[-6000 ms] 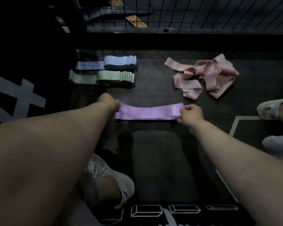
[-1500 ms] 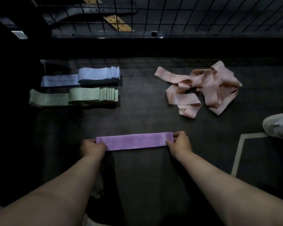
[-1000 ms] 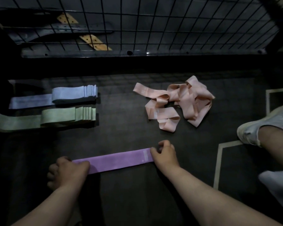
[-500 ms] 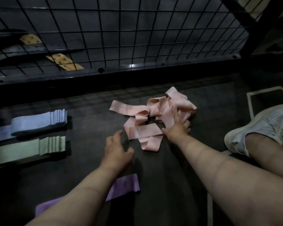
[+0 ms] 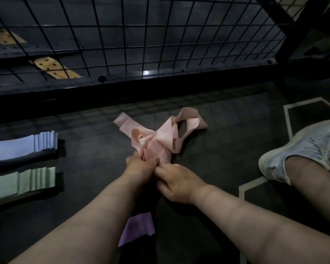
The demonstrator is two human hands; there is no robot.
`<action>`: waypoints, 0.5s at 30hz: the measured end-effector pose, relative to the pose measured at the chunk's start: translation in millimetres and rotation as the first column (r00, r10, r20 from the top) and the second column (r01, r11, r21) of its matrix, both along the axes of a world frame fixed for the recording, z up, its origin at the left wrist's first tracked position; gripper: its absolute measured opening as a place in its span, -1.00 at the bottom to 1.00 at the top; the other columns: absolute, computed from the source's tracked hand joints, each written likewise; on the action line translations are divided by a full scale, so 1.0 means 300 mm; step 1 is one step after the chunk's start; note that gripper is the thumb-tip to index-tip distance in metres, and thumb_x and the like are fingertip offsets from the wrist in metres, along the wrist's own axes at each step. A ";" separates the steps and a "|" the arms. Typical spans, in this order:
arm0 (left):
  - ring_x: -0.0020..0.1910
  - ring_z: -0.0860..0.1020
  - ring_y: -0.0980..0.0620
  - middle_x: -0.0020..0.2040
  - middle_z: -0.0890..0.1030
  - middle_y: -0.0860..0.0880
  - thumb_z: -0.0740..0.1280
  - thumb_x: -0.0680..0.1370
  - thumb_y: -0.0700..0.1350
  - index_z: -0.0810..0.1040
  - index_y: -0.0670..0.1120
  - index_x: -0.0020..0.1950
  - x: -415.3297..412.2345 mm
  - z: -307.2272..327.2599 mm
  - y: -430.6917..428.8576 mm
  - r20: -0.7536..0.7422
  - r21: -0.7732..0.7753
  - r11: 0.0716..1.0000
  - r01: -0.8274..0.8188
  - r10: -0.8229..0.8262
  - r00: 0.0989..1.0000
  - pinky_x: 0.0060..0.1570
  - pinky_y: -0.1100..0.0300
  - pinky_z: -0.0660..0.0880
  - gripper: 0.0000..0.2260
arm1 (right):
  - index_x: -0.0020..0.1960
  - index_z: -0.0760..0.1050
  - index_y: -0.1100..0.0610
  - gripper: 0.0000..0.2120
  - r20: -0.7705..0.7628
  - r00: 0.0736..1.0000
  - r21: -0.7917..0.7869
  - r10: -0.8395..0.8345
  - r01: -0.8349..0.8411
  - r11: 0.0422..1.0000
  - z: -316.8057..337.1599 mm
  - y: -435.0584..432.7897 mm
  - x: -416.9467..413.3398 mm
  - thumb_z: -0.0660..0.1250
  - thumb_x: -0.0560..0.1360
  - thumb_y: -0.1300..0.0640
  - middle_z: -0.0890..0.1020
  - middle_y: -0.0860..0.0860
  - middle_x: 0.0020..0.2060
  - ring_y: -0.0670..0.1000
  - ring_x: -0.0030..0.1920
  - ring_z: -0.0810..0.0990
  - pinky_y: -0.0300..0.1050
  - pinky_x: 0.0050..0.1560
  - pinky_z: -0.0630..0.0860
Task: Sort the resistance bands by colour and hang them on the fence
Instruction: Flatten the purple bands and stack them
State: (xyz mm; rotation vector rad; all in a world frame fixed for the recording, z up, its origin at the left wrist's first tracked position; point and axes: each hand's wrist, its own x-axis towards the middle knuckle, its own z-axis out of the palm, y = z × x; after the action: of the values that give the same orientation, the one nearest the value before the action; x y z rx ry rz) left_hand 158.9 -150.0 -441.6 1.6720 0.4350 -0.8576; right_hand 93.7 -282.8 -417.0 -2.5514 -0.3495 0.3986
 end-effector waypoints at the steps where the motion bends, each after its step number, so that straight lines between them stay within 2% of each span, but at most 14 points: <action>1: -0.02 0.66 -0.12 0.12 0.63 -0.12 0.41 0.32 0.07 0.55 0.07 0.22 0.002 -0.003 0.003 0.007 -0.005 0.999 -0.052 0.052 0.999 0.01 -0.10 0.64 -0.54 | 0.09 0.51 0.11 -0.78 0.051 0.998 0.019 -0.024 0.024 1.000 0.002 -0.007 0.001 0.22 0.48 0.09 0.62 0.12 -0.04 0.21 -0.10 0.60 0.11 -0.11 0.54; 2: -0.06 0.68 -0.12 0.04 0.67 -0.12 0.38 0.41 -0.05 0.58 0.05 0.19 0.005 -0.001 0.006 0.009 -0.009 0.995 -0.096 0.096 0.995 0.00 -0.12 0.64 -0.66 | 0.14 0.51 0.06 -0.72 0.077 0.991 0.065 -0.110 0.106 0.992 0.005 -0.018 0.003 0.20 0.47 0.05 0.63 0.07 -0.04 0.16 -0.10 0.61 0.06 -0.10 0.55; 4: -0.11 0.69 -0.13 -0.03 0.70 -0.12 0.33 0.52 -0.16 0.61 0.01 0.16 0.009 0.002 0.006 -0.017 -0.030 0.988 -0.150 0.149 0.989 -0.04 -0.14 0.64 -0.76 | 0.30 0.47 0.00 -0.56 0.121 0.938 0.123 -0.324 0.309 0.943 -0.004 -0.056 0.017 0.21 0.44 -0.02 0.58 0.03 0.08 0.09 0.04 0.58 0.04 0.06 0.56; 6: -0.10 0.69 -0.12 0.01 0.70 -0.16 0.35 0.54 -0.15 0.60 -0.03 0.19 0.013 0.031 -0.012 -0.003 -0.075 0.991 -0.110 0.111 0.994 -0.02 -0.09 0.64 -0.77 | 0.46 0.32 -0.13 -0.37 0.146 0.884 0.016 -0.445 0.448 0.894 -0.012 -0.096 0.042 0.28 0.39 -0.07 0.37 0.05 0.27 0.11 0.26 0.42 0.08 0.31 0.43; 8: -0.10 0.68 -0.12 0.01 0.69 -0.21 0.40 0.55 -0.08 0.58 -0.09 0.22 0.012 0.079 -0.035 0.026 -0.196 0.980 0.037 -0.033 0.999 -0.04 -0.01 0.62 -0.74 | 0.51 0.22 -0.20 -0.28 -0.035 0.854 -0.066 -0.520 0.517 0.854 -0.035 -0.129 0.074 0.28 0.35 -0.12 0.18 0.04 0.41 0.15 0.41 0.26 0.13 0.44 0.27; 9: -0.10 0.68 -0.11 0.01 0.69 -0.22 0.40 0.56 -0.02 0.58 -0.09 0.23 0.012 0.109 -0.048 0.025 -0.273 0.956 0.105 -0.103 0.994 -0.08 0.03 0.59 -0.72 | 0.50 0.25 -0.16 -0.28 -0.126 0.809 -0.024 -0.574 0.576 0.817 -0.049 -0.138 0.085 0.25 0.34 -0.13 0.19 0.05 0.43 0.17 0.42 0.28 0.16 0.45 0.27; 10: -0.06 0.67 -0.08 0.05 0.68 -0.20 0.37 0.58 0.03 0.57 -0.06 0.25 0.013 0.146 -0.063 0.020 -0.330 0.932 0.152 -0.154 0.988 -0.10 0.06 0.57 -0.71 | 0.47 0.32 -0.08 -0.31 -0.173 0.739 0.068 -0.652 0.669 0.740 -0.063 -0.149 0.094 0.21 0.33 -0.12 0.28 0.09 0.41 0.19 0.38 0.36 0.17 0.41 0.34; 12: 0.09 0.63 0.02 0.17 0.65 -0.07 0.29 0.61 0.06 0.53 0.02 0.31 0.020 0.182 -0.088 -0.014 -0.373 0.916 0.146 -0.163 0.987 -0.06 0.12 0.57 -0.71 | 0.38 0.40 0.04 -0.44 -0.196 0.557 0.204 -0.807 0.828 0.522 -0.084 -0.167 0.094 0.19 0.40 -0.05 0.48 0.17 0.27 0.20 0.24 0.52 0.15 0.27 0.48; 14: 0.15 0.59 0.00 0.20 0.62 -0.01 0.27 0.56 0.02 0.57 0.04 0.26 0.024 0.174 -0.090 0.001 -0.293 0.949 0.114 -0.119 0.993 0.09 0.00 0.58 -0.71 | 0.41 0.38 0.03 -0.53 -0.205 0.397 0.228 -0.895 0.908 0.351 -0.084 -0.171 0.067 0.18 0.53 -0.07 0.52 0.15 0.28 0.18 0.27 0.51 0.12 0.31 0.45; 15: 0.11 0.60 -0.04 0.16 0.63 -0.03 0.27 0.50 0.01 0.62 0.03 0.19 0.024 0.156 -0.082 0.018 -0.203 0.974 0.101 -0.100 0.995 0.14 -0.06 0.58 -0.70 | 0.45 0.35 0.03 -0.51 -0.210 0.353 0.212 -0.912 0.927 0.310 -0.078 -0.166 0.042 0.14 0.57 -0.12 0.48 0.13 0.34 0.16 0.33 0.46 0.11 0.38 0.39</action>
State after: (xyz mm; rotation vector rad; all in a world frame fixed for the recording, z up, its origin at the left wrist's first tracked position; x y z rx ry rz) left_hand 166.1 -174.6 -394.7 1.5170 0.2494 -0.9380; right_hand 106.4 -332.5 -440.4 -1.9711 1.0336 -0.0655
